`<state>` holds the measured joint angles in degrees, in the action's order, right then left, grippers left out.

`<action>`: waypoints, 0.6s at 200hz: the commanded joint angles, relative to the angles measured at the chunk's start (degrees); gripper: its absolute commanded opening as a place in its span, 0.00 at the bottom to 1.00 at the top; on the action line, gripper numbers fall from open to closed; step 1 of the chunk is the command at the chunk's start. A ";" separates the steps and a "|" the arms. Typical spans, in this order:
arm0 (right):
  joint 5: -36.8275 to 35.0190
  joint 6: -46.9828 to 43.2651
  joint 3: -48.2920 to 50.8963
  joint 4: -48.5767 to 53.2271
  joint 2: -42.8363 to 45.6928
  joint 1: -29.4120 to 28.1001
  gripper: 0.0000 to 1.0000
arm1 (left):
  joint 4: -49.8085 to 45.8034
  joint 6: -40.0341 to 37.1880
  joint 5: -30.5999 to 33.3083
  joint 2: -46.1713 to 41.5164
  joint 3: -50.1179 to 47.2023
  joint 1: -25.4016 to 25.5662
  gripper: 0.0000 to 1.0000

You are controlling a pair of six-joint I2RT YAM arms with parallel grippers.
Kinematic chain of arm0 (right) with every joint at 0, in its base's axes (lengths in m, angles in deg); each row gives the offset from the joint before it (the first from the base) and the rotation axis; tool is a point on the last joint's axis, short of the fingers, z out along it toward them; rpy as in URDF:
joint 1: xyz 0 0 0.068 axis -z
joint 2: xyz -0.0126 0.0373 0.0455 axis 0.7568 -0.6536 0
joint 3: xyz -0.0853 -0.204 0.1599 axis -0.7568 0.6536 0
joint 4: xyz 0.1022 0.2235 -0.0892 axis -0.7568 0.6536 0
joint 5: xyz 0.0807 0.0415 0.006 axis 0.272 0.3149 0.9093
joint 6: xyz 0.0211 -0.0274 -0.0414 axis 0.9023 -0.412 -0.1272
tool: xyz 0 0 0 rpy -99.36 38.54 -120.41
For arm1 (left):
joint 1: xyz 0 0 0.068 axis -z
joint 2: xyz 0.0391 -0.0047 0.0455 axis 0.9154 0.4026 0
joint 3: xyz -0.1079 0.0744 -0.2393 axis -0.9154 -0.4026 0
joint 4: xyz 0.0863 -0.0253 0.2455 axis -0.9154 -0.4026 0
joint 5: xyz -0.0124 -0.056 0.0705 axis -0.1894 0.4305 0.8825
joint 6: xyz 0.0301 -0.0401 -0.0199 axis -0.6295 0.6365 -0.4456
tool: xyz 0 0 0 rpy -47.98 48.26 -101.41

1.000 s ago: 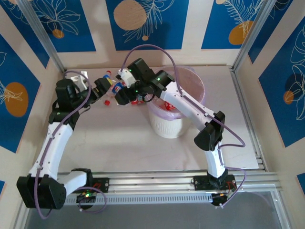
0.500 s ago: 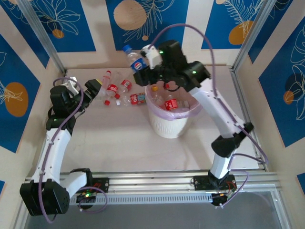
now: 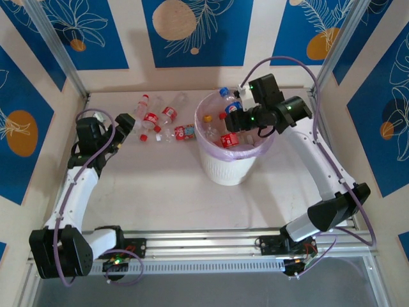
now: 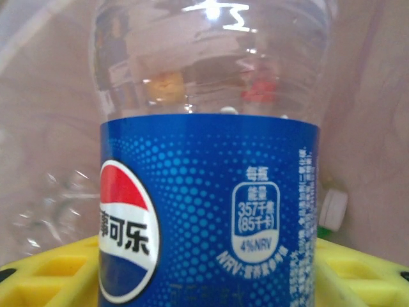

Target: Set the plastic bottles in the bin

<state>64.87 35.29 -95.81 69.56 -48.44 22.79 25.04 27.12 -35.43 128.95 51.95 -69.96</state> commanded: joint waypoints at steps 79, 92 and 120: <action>-1.49 0.12 6.18 -1.27 1.55 0.81 0.76 | -3.84 -2.58 5.26 0.26 0.19 -0.61 0.98; -1.95 -0.25 5.14 -0.61 1.48 0.82 0.80 | -3.53 -2.46 5.09 0.38 -0.05 -0.59 0.98; -2.02 -1.06 2.43 0.17 1.60 0.72 0.81 | -3.31 -2.47 5.09 0.47 -0.25 -0.57 0.98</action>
<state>63.14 35.18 -89.95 69.25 -48.34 23.34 22.03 25.54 -31.39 128.95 51.95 -70.00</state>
